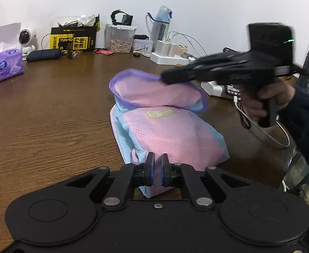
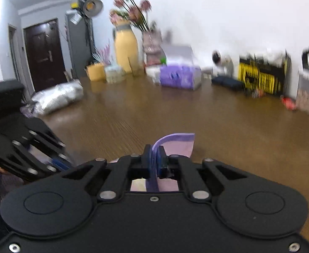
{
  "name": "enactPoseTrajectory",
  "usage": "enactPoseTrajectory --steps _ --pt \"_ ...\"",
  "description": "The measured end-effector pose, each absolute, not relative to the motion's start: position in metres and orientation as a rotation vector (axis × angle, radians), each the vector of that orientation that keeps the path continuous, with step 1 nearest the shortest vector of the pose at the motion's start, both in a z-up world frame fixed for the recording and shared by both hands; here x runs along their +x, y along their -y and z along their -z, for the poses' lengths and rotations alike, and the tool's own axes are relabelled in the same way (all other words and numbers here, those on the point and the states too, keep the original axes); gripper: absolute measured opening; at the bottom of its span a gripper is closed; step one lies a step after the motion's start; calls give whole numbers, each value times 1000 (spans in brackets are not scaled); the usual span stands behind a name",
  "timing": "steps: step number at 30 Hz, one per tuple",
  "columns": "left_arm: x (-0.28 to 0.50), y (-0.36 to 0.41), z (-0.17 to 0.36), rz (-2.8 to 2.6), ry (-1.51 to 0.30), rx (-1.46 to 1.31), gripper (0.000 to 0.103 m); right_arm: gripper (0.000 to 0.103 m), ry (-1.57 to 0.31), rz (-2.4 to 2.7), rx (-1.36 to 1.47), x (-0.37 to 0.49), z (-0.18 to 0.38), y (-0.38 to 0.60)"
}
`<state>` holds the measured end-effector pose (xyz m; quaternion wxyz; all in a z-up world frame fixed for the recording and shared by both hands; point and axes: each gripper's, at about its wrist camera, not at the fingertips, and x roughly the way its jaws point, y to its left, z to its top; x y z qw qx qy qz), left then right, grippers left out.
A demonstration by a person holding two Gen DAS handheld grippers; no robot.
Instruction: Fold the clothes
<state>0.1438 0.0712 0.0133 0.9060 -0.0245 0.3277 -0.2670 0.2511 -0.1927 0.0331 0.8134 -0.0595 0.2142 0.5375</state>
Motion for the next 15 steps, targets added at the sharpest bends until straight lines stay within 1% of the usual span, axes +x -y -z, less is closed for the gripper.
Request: enactPoseTrajectory --steps 2,3,5,6,7,9,10,13,15 --pt "143 -88 -25 560 -638 -102 7 7 -434 -1233 -130 236 -43 200" --pt "144 -97 -31 544 -614 -131 10 7 -434 -1269 -135 230 -46 202" --pt "144 -121 -48 490 -553 -197 32 7 -477 -1346 -202 215 -39 202" --pt "145 -128 -54 471 -532 -216 58 7 -513 -1365 -253 210 -31 198" --pt "145 -129 -57 454 -519 -211 72 7 -555 -1380 -296 206 -23 195" --pt "146 -110 -68 407 -461 -99 73 7 -595 -1391 -334 203 -12 190" --pt "149 -96 -67 425 -462 -51 74 7 -607 -1393 -349 201 -7 189" --pt "159 -53 -53 485 -508 79 75 7 -629 -1398 -367 200 2 187" --pt "165 -25 -34 479 -554 180 75 7 -623 -1402 -372 198 1 189"
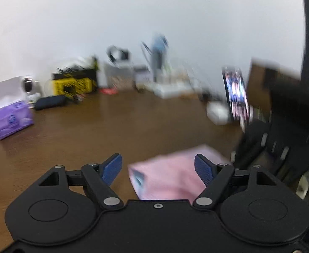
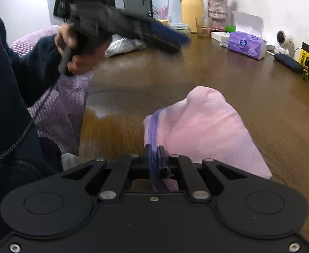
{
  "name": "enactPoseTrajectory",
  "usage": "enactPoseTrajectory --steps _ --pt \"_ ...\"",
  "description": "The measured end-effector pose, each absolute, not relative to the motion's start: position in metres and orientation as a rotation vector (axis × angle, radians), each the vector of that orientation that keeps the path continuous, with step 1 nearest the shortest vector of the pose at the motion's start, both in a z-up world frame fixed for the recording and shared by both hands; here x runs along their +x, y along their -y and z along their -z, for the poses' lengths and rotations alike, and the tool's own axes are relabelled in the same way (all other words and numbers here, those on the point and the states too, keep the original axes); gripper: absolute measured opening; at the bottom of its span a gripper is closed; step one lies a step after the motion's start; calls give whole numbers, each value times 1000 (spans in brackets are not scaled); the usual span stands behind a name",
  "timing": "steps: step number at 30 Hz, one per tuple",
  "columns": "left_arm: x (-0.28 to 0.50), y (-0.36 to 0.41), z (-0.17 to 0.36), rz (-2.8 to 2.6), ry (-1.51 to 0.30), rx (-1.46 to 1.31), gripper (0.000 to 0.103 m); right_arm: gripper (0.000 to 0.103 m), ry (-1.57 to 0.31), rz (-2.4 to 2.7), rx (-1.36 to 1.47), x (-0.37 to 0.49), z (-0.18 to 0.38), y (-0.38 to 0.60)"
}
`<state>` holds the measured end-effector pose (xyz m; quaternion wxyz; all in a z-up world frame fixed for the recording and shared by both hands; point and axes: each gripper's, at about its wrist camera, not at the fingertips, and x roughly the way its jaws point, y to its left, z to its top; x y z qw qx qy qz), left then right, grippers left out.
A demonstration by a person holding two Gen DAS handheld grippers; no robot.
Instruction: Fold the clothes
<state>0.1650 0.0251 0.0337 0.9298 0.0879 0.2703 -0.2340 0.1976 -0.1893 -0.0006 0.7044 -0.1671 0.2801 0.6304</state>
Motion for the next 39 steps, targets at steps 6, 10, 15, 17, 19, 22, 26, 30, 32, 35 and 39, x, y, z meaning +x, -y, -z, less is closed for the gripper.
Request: enactPoseTrajectory --steps 6,10,15,17,19,22,26,30,32,35,39 --pt "161 -7 3 501 -671 208 75 17 -628 -1339 -371 197 -7 203" --pt "163 -16 10 475 -706 160 75 26 -543 -1278 -292 195 -21 219" --pt "159 -21 13 466 -696 160 79 35 -549 -1163 -256 217 -19 215" --pt "155 -20 14 454 -678 182 83 37 -579 -1135 -279 225 -12 209" --pt "153 -17 11 442 -667 211 85 39 -605 -1136 -284 230 -4 208" --pt "149 -27 -21 435 -582 143 85 44 -625 -1120 -290 235 2 206" --pt "156 -30 -52 500 -464 47 85 54 -638 -1123 -299 235 9 207" --pt "181 -11 -27 547 -579 108 82 59 -651 -1113 -322 233 13 205" --pt "187 -10 -11 572 -669 83 80 62 -653 -1106 -331 230 13 207" --pt "191 -18 4 541 -739 50 80 64 -664 -1099 -334 227 15 209" --pt "186 -26 14 501 -749 51 82 64 -665 -1097 -319 227 17 213"
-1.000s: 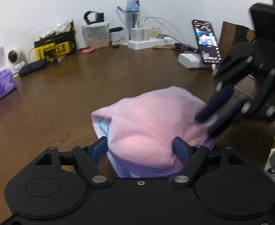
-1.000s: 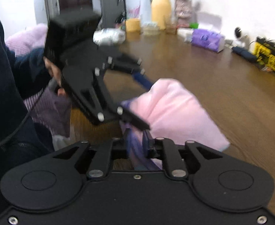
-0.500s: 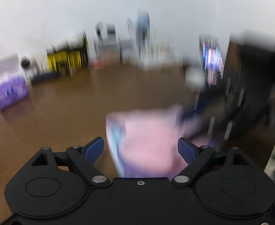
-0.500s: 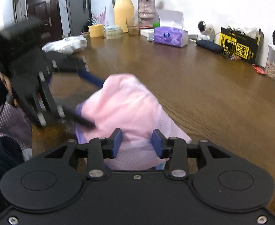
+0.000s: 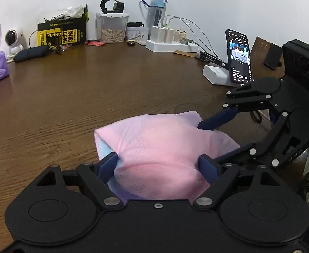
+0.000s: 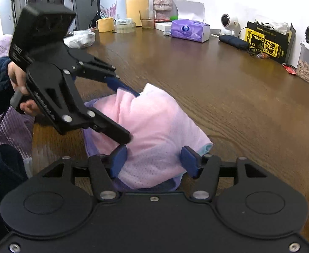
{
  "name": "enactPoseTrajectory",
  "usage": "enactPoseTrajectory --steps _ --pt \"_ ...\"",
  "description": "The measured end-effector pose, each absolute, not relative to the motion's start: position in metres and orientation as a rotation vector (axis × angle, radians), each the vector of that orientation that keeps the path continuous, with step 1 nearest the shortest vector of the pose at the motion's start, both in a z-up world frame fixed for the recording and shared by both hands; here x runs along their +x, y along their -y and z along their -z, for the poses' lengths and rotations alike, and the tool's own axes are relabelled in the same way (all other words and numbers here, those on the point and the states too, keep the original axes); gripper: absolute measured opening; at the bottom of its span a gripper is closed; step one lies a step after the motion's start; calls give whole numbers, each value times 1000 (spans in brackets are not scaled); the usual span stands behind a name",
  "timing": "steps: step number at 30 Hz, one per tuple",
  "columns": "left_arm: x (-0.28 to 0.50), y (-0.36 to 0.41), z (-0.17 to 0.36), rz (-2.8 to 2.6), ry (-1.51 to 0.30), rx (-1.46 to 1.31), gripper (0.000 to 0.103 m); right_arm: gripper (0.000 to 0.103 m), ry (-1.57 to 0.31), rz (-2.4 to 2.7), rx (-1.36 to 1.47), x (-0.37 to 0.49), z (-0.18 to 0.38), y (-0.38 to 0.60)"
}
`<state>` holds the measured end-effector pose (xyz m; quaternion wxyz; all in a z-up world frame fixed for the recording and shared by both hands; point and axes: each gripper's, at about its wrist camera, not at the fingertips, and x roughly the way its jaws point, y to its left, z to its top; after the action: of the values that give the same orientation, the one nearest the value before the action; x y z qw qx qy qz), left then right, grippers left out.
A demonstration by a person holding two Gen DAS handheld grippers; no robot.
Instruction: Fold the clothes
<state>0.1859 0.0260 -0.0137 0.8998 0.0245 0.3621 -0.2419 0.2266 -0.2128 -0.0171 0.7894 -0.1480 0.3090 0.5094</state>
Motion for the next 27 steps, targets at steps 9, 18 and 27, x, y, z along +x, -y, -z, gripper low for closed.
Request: enactPoseTrajectory --steps 9,18,27 --pt "173 -46 -15 394 -733 30 102 70 -599 -1051 -375 204 -7 217" --pt "188 -47 -5 265 -818 9 103 82 -596 -942 -321 197 -14 227" --pt "190 -42 2 281 -864 -3 103 82 -635 -953 -302 212 1 223"
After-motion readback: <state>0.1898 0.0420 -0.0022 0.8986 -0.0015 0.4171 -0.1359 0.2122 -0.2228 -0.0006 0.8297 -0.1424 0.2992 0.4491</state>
